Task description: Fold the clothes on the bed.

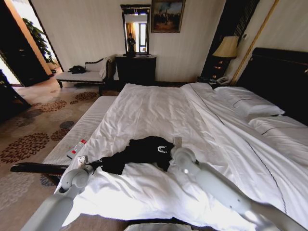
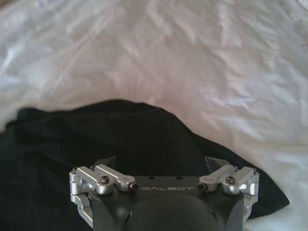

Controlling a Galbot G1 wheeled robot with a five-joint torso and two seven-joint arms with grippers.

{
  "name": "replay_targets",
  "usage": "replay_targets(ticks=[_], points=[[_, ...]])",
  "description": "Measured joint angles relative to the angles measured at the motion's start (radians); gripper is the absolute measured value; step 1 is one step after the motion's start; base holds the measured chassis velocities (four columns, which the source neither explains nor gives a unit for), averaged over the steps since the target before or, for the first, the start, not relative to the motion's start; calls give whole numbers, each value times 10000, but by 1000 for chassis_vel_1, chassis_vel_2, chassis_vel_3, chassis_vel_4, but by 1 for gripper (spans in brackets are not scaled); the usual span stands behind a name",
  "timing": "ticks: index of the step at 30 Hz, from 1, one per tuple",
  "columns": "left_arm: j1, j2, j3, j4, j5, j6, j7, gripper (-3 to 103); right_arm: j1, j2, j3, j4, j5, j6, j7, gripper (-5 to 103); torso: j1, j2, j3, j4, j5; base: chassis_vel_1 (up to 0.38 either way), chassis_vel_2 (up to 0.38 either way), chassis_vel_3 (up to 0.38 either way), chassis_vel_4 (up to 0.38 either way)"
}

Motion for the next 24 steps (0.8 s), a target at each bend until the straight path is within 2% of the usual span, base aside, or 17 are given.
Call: replay_targets(ticks=[4,11,13,14,15,17,18,19,22,24], points=[[-25,13,-12,105,4,0,17,2,377,215,-517,-403,302,-199,607,100,0,0,0,-1,0,0,0,0,0],[-153,70,-6,311,6,-27,38,2,389,268,-655,-526,470,-254,846,101,0,1,0,-2,0,0,0,0,0],[-216,105,8,348,5,-31,43,2,355,263,-655,-537,499,-250,846,91,0,0,0,-2,1,0,0,0,0],[-229,112,13,354,4,-32,44,2,350,262,-654,-538,503,-248,847,91,0,0,-1,-2,1,0,0,0,0],[-256,121,22,372,2,-33,44,2,336,262,-652,-539,507,-245,846,85,0,0,-1,-2,1,0,0,0,0],[-314,142,41,412,-2,-34,46,2,305,264,-643,-530,527,-238,848,85,0,0,0,-2,1,0,0,0,0],[-343,153,49,433,-5,-35,46,2,284,262,-634,-485,548,-234,862,75,0,0,0,-2,1,0,0,0,0],[-366,163,58,449,-10,-36,47,2,266,249,-616,-419,574,-230,880,70,0,0,-1,-2,1,0,0,0,0],[-397,178,68,474,-20,-36,49,2,217,204,-570,-266,652,-223,919,64,0,0,-1,-1,1,0,0,0,0],[-410,181,71,501,-24,-37,51,2,133,140,-498,-104,687,-216,935,53,0,0,-1,-2,1,0,0,0,0]])
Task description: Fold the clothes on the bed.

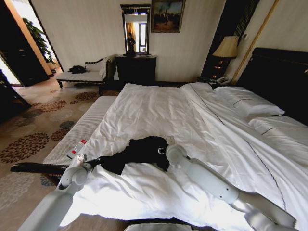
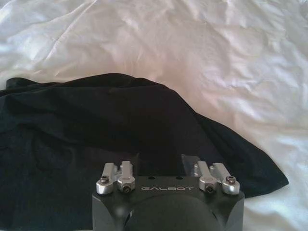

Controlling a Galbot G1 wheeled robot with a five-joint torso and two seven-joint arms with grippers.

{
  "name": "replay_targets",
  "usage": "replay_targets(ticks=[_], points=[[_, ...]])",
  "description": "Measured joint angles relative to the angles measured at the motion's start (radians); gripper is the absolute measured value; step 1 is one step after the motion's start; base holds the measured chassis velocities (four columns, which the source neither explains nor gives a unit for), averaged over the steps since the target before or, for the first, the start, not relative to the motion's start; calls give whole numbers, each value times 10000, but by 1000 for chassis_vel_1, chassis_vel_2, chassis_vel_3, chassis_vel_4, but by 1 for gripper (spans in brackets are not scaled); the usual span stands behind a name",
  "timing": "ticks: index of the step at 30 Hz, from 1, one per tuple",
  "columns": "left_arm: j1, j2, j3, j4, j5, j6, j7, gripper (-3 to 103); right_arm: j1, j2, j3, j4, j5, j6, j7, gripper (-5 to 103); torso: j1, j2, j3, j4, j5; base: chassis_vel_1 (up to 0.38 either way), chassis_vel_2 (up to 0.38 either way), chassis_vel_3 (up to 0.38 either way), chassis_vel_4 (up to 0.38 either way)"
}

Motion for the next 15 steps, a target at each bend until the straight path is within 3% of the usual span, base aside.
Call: replay_targets(ticks=[5,8,15], points=[[0,4,4,30,5,-2,3,2,-138,-40,110,176,0,10,1,32,0,0,0,0,0,0,0,0,0],[10,5,6,31,13,-2,3,2,-168,-18,145,185,-8,14,0,27,0,0,0,0,0,0,0,0,0],[122,3,-10,-5,73,-3,4,2,-186,91,246,166,4,30,-52,60,-1,0,0,1,0,0,0,0,0]])
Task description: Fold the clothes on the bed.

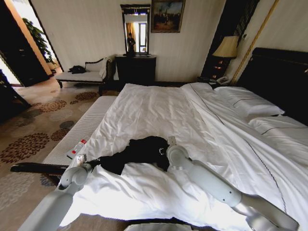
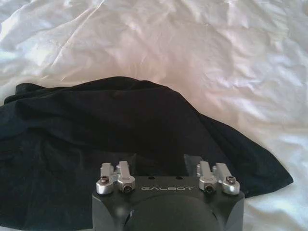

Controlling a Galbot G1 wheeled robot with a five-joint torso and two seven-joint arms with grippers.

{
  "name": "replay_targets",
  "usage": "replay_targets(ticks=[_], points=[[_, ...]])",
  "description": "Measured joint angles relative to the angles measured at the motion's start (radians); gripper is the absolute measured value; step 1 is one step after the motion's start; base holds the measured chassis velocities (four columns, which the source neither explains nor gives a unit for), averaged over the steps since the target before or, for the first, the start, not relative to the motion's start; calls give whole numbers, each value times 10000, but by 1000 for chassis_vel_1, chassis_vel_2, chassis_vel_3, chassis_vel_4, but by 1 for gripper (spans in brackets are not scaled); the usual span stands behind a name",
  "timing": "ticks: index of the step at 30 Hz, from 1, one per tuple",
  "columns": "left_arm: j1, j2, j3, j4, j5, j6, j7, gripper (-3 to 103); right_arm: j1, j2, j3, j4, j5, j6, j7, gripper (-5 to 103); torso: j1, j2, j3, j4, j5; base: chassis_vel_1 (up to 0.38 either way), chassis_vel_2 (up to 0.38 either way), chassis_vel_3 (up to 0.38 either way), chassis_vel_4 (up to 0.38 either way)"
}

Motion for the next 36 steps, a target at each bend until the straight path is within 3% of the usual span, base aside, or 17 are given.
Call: replay_targets(ticks=[2,5,8,11,15,26,30,32,35,36], points=[[13,-3,-7,-4,11,0,0,2,-3,4,8,17,20,19,-7,60,0,0,0,0,0,0,0,0,0],[57,-36,-27,-33,63,-2,0,2,-18,22,63,60,62,149,-78,76,0,0,0,0,0,0,0,0,0],[74,-49,-30,-43,82,-2,0,2,-24,20,76,85,64,223,-129,82,0,0,0,0,0,0,0,0,0],[103,-58,-44,-66,111,-3,0,2,-56,1,148,165,109,395,-243,96,0,0,0,0,0,0,0,0,0],[126,-61,-56,-82,121,-4,-1,2,-70,1,280,169,69,606,-451,100,0,0,0,0,0,0,0,0,0],[56,-69,-24,-96,125,-9,-3,2,-295,-6,136,135,76,412,-265,102,0,0,0,0,0,0,0,0,0],[6,-62,4,-18,128,-22,-3,2,-340,10,28,105,74,329,-179,87,0,0,0,0,0,0,0,0,0],[0,-60,5,-12,129,-26,-2,2,-341,14,17,99,70,328,-178,87,0,0,0,0,0,0,0,0,0],[-37,-27,9,36,129,-47,5,2,-340,59,-33,45,-3,341,-253,71,0,0,0,0,0,0,0,0,0],[-37,-27,9,36,129,-47,5,2,-340,59,-33,45,-3,341,-253,71,0,0,0,0,0,0,0,0,0]])
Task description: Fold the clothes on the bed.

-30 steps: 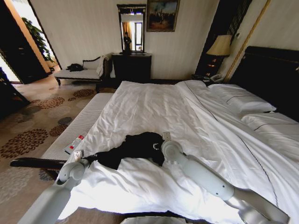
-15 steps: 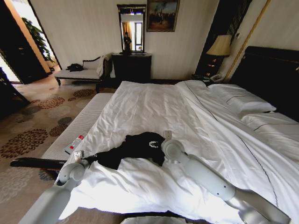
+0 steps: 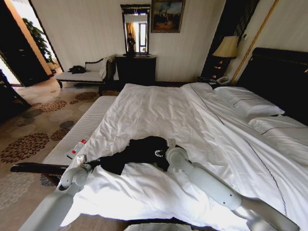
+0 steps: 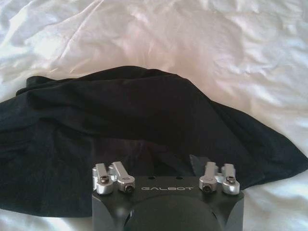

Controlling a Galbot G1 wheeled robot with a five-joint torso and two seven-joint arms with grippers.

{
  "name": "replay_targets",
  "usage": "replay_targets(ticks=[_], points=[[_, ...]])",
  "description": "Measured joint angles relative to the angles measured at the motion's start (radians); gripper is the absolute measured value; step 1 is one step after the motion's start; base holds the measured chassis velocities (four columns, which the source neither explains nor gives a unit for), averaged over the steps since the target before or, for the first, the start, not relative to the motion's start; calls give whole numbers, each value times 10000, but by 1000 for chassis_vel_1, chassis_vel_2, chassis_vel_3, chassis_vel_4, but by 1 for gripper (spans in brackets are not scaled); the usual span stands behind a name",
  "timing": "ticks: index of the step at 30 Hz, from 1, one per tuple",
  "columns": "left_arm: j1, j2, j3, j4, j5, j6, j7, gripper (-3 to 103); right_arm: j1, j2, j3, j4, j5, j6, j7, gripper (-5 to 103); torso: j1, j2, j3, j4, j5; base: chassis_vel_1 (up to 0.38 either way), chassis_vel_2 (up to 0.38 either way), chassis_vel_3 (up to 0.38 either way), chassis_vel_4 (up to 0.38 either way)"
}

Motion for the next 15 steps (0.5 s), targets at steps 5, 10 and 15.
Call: replay_targets(ticks=[5,10,15], points=[[-45,38,10,67,0,-21,23,2,35,33,-60,-16,-46,58,-60,54,0,0,0,0,0,0,0,0,0],[-133,73,40,125,-9,-38,36,2,23,34,-73,-19,-221,289,-309,33,0,0,0,0,0,0,0,0,0],[-249,77,64,129,-48,-119,37,2,-144,-28,31,108,-368,466,-499,16,0,0,0,0,0,0,0,0,0]])
